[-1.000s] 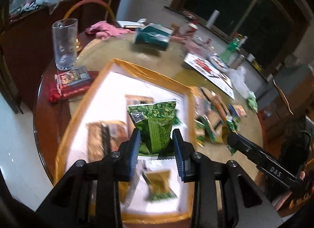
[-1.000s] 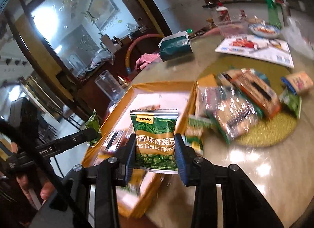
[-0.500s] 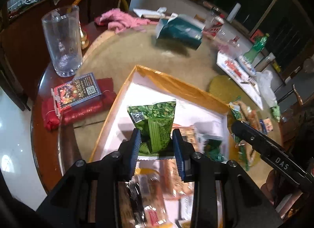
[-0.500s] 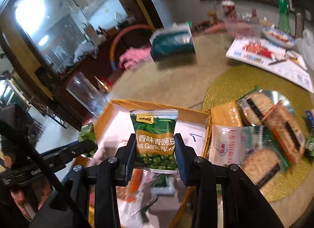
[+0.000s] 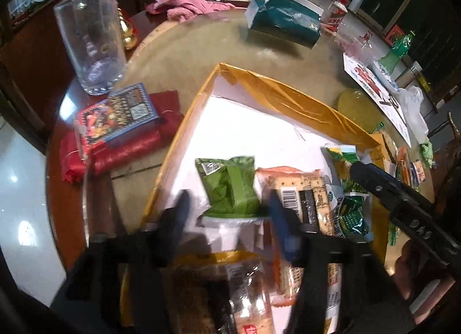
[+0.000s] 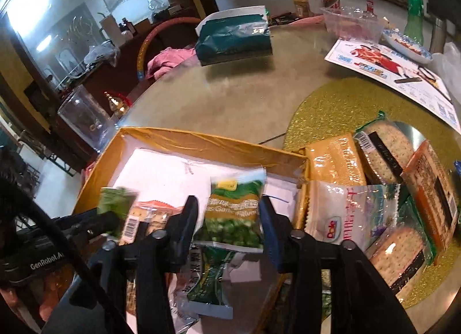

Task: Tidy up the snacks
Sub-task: 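Lower both pea bags into the white tray and open both grippers, then grasp the round wrapped cracker pack on the gold mat with the left gripper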

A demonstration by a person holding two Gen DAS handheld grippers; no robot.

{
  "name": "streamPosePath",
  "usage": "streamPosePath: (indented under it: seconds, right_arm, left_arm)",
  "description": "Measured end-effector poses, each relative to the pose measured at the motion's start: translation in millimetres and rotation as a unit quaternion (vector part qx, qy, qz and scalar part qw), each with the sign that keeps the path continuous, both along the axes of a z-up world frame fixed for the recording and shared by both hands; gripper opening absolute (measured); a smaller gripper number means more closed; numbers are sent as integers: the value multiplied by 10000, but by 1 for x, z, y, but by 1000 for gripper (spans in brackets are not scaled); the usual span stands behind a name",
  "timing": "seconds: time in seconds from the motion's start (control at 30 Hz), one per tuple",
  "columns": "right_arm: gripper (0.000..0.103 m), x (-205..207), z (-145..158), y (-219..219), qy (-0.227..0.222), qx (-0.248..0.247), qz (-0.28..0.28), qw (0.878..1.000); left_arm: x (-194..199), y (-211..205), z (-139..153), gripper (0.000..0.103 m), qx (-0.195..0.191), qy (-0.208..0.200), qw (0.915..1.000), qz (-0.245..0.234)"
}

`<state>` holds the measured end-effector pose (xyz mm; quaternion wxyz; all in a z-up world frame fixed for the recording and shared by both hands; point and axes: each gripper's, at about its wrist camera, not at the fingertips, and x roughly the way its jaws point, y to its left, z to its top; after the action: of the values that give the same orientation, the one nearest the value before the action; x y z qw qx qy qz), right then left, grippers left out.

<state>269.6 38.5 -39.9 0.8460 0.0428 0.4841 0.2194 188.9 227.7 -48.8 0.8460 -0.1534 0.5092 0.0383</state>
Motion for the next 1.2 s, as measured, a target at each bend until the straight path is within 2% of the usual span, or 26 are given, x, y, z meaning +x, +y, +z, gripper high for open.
streamPosePath:
  seconds: [0.1,0.17,0.23,0.27,0.33,0.37,0.43,0.57,0.67,0.77,0.97,1.2]
  right_arm:
    - [52,-4,8,-10,31,253,-63,9997]
    - [56,-13,17,-19,-3,321,-149,9994]
    - [57,-32,26,-35,-110,559,-103,9983]
    - [58,-47,30,-49,-119,723,-123,9972]
    - [62,-68,34,-71,-121,1008,-207,9946]
    - [65,-84,33,-89,-105,1184,-312,9924]
    - [66,-108,31,-116,-125,1358,-454,9896]
    - [66,-147,21,-166,-78,1394,-722,9876]
    - [66,-168,11,-200,72,1477,-857,9853]
    - [66,-179,4,-224,107,1541,-1014,9828]
    - [66,-180,-8,-247,212,1583,-1351,9779]
    - [66,-180,-23,-263,365,1747,-1494,9725]
  left_arm:
    - [-9,-4,8,70,31,-104,9999,-9]
    - [-24,-13,19,70,326,-275,9991,84]
    - [-45,-31,33,71,508,-517,9974,-45]
    - [-55,-40,38,76,538,-631,9965,-108]
    - [-82,-63,48,85,494,-943,9940,-258]
    - [-96,-78,51,85,449,-1075,9927,-324]
    - [-111,-102,53,85,381,-1144,9915,-488]
    - [-127,-149,49,85,126,-1080,9896,-940]
    - [-133,-181,46,85,207,-1077,9856,-1289]
    - [-134,-199,43,85,313,-990,9841,-1439]
    - [-137,-217,38,85,224,-810,9848,-1521]
    - [-117,-235,41,85,508,-820,9800,-1739]
